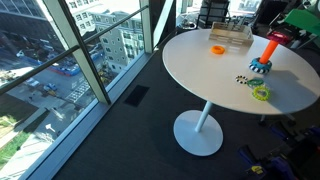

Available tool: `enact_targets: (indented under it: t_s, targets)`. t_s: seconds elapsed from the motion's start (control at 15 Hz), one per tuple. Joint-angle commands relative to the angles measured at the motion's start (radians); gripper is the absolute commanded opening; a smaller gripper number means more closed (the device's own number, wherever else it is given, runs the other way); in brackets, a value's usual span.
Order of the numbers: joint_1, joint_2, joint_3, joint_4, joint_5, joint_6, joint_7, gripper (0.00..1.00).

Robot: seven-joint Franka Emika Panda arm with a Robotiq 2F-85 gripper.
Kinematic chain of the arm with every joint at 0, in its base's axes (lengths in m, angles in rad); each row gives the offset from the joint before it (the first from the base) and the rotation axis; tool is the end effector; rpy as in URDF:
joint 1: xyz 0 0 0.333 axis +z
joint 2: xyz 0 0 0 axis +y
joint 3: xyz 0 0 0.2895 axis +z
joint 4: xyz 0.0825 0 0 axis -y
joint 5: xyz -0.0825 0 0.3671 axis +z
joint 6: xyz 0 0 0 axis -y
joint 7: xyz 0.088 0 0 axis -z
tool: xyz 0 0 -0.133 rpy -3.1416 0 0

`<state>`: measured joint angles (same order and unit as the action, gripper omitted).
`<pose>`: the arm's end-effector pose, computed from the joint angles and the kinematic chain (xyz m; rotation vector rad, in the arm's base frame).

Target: Remove the ring from the pole

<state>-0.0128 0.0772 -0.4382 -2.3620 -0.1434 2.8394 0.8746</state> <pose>0.4863 -0.2289 0.3036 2.5341 -1.7142 0.6471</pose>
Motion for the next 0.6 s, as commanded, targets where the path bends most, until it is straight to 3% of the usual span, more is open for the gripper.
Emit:
enact_targets:
  t_s: [0.0,0.53]
  targets:
    - [0.004,-0.084,-0.005,-0.022,-0.028,-0.038,0.01,0.63]
    - [0.015,-0.145,0.024,-0.002,0.009,-0.052,-0.031,0.63]
